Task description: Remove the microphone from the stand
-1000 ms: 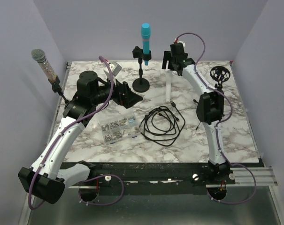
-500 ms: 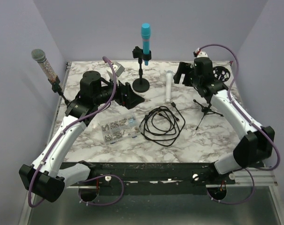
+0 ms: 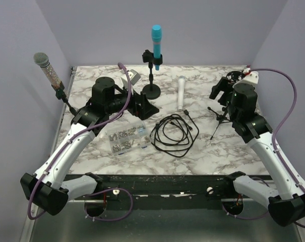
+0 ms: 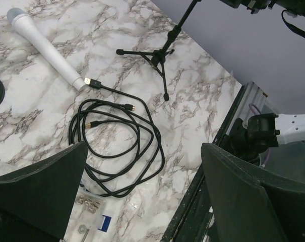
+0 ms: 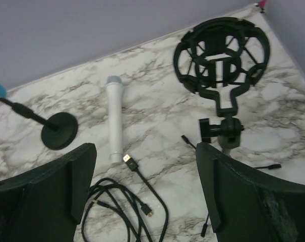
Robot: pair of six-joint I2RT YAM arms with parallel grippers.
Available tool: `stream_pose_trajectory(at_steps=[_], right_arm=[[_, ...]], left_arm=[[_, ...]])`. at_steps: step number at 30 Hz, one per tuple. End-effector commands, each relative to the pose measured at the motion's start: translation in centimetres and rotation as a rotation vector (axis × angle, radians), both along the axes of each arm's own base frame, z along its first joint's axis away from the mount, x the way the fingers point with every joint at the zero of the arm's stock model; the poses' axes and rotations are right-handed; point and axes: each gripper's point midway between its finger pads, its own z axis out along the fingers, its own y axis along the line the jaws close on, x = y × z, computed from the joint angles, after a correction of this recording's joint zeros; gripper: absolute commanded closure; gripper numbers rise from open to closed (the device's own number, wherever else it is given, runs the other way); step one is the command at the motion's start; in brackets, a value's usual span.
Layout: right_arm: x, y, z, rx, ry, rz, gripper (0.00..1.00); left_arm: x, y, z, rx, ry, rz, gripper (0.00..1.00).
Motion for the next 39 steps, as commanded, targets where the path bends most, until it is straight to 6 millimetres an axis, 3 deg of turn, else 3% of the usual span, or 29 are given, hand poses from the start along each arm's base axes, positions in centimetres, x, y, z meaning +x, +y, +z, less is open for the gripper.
stream_pose_trajectory(at_steps=[1, 5, 9, 15, 18, 22, 27, 34, 36, 39], right_arm=[[-0.9, -4.5, -1.8, -0.117, 0.075, -0.230, 0.14], [-1.4, -4.6, -1.5, -0.125, 0.071, -0.220, 0.14], [-2.0, -6.5, -1.4, -0.195, 0.078, -0.302, 0.14], [-1.6, -7.4, -3.4, -0.238, 0.121, -0.359, 0.14], [-0.6, -7.4, -4.2, -0.218, 0.145, -0.365, 0.16], [1.1, -7.0, -3.8, -0.169, 0.127, -0.335, 0.16], [1.9, -7.5, -4.0, -0.169, 0.138, -0.338, 0.18], [1.8, -7.8, -2.7, -0.180, 0.081, -0.324, 0.23], [2.0, -7.8, -2.6, -0.185, 0.076, -0.322, 0.25], [2.3, -7.6, -2.8, -0.176, 0.075, -0.313, 0.34]], left_arm=[[0.0, -0.3, 0.3, 0.036, -0.039, 0.014, 0.01], [-0.1, -1.0, -0.3, 0.049, -0.029, -0.001, 0.01], [-0.1, -1.8, -0.9, 0.047, -0.004, -0.021, 0.01], [-0.1, -3.8, -1.1, -0.050, 0.028, -0.032, 0.01], [-0.5, -6.2, -0.1, -0.158, 0.026, -0.066, 0.01], [-0.8, -9.6, 0.3, -0.289, 0.044, -0.110, 0.01], [-0.2, -15.2, 0.7, -0.372, 0.076, -0.199, 0.01], [3.2, -21.7, -1.9, -0.437, 0.169, -0.205, 0.01], [4.4, -23.5, -3.2, -0.428, 0.196, -0.203, 0.06], [5.6, -25.3, -4.9, -0.392, 0.230, -0.182, 0.08]])
